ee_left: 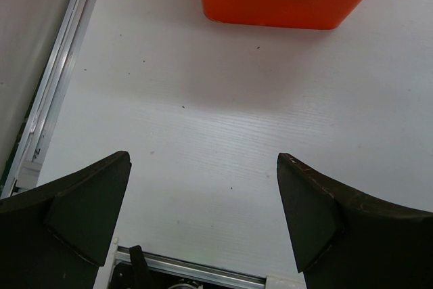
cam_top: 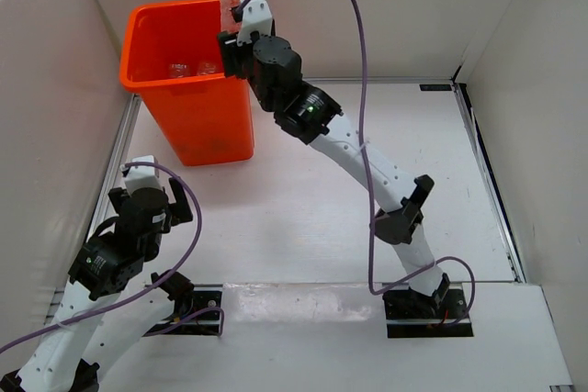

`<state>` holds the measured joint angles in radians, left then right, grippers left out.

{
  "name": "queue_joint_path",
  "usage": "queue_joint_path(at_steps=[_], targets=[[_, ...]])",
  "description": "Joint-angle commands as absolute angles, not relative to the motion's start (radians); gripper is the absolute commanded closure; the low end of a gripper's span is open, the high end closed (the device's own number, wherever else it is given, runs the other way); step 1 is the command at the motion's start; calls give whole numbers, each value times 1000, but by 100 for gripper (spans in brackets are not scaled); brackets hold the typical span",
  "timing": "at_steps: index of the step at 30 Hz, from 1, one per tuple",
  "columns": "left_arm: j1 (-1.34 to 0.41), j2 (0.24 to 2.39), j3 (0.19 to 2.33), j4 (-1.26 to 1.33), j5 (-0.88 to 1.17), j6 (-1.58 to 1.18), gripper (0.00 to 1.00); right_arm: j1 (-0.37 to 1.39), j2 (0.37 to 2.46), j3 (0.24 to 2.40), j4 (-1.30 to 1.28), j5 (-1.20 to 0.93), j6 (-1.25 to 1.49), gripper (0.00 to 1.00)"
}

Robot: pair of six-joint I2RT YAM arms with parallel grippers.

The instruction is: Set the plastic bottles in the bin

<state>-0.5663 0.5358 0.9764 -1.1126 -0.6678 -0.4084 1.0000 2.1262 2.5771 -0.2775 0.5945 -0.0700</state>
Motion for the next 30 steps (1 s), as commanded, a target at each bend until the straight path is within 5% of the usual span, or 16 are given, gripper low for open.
queue_joint_path(at_steps=[1, 13, 15, 16, 22, 27, 30], targets=[[-571, 554, 968, -1071, -652, -388, 0, 977, 2157, 2646, -94, 583, -100, 100], [-569, 611, 979, -1065, -638, -360, 0, 910, 2296, 2695, -86, 442, -8, 100], [-569, 603, 979, -1065, -640, -362, 0, 897, 2299, 2692, -98, 408, 26, 86], [-571, 600, 976, -1068, -641, -362, 0, 900, 2301, 2691, -103, 413, 32, 71], [-569, 586, 971, -1066, -640, -362, 0, 923, 2324, 2691, -109, 422, 35, 34], [-569, 588, 973, -1075, -640, -365, 0, 913, 2324, 2683, -152, 431, 89, 10], [-569, 586, 973, -1072, -640, -367, 0, 911, 2316, 2684, -170, 422, 110, 10]])
